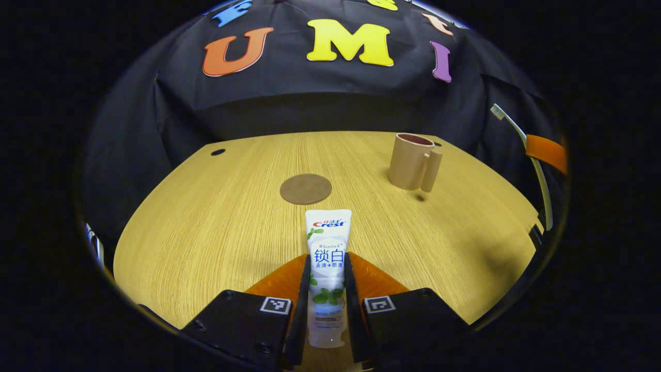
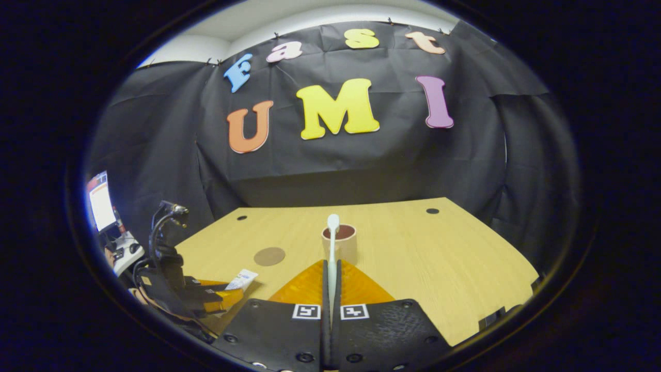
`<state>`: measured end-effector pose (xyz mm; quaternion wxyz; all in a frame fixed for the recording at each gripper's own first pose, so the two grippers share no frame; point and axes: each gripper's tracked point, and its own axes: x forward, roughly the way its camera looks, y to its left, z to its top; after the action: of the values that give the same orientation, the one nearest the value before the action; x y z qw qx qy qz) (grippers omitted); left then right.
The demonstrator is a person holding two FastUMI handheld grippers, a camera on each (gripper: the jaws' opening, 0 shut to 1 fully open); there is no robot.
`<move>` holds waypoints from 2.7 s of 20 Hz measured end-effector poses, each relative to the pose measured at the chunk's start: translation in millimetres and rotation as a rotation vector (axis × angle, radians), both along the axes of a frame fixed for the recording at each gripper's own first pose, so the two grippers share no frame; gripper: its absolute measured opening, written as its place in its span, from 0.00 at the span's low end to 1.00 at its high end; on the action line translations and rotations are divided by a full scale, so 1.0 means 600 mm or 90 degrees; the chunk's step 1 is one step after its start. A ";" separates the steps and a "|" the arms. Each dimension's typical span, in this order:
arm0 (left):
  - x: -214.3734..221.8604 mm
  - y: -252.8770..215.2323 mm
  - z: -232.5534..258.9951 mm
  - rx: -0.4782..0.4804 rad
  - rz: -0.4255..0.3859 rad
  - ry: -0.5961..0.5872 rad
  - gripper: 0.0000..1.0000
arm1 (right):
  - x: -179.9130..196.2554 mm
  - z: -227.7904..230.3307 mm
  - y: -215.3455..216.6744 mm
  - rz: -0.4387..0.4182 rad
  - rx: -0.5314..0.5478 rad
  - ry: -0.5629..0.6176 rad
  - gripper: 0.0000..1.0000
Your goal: Put the toothbrush and toothpaste on the desktop into the cup, then pick up the cup and place it on the coaster on the desktop.
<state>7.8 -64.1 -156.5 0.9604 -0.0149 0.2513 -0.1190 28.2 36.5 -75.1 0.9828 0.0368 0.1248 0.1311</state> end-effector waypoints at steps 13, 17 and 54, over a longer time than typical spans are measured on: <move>0.063 -0.031 0.122 -0.068 0.007 -0.146 0.37 | 0.248 0.089 0.054 0.108 0.114 -0.087 0.00; 0.069 -0.047 0.149 -0.078 -0.001 -0.161 0.37 | 0.314 0.083 0.074 0.122 0.098 -0.125 0.00; 0.199 -0.164 0.216 -0.109 -0.014 -0.230 0.37 | 0.339 0.030 0.006 0.129 -0.003 -0.155 0.98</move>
<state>127.0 -162.3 -26.8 0.9838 -0.0722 0.0641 -0.1511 231.7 40.2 -57.4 0.9725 0.0052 0.0078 0.2325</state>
